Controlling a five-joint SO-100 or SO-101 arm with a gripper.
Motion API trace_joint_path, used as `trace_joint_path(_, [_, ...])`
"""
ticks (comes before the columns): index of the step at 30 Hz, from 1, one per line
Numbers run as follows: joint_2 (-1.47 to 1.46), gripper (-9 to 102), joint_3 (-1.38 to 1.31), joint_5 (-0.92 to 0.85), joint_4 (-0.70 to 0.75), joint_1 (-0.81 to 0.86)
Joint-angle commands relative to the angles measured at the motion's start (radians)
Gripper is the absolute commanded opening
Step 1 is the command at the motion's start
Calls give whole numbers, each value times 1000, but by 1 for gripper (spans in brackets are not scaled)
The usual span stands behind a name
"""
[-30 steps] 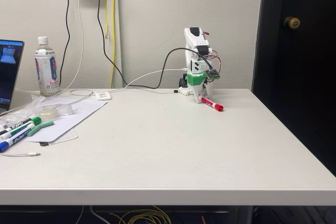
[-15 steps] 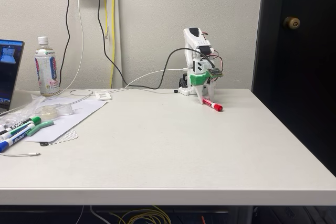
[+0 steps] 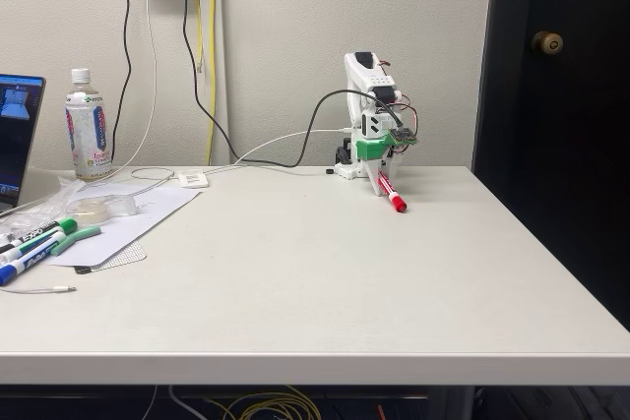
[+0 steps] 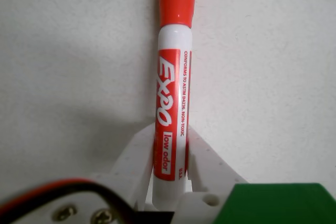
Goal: Pick up the red marker.
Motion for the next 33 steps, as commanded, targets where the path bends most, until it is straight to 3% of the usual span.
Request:
trace_joint_path(1, [-9, 4, 3, 11, -17, -14])
trace_joint_path(7, [-5, 14, 3, 11, -9, -15])
trace_joint_path(33, [26, 12, -2, 23, 28, -9])
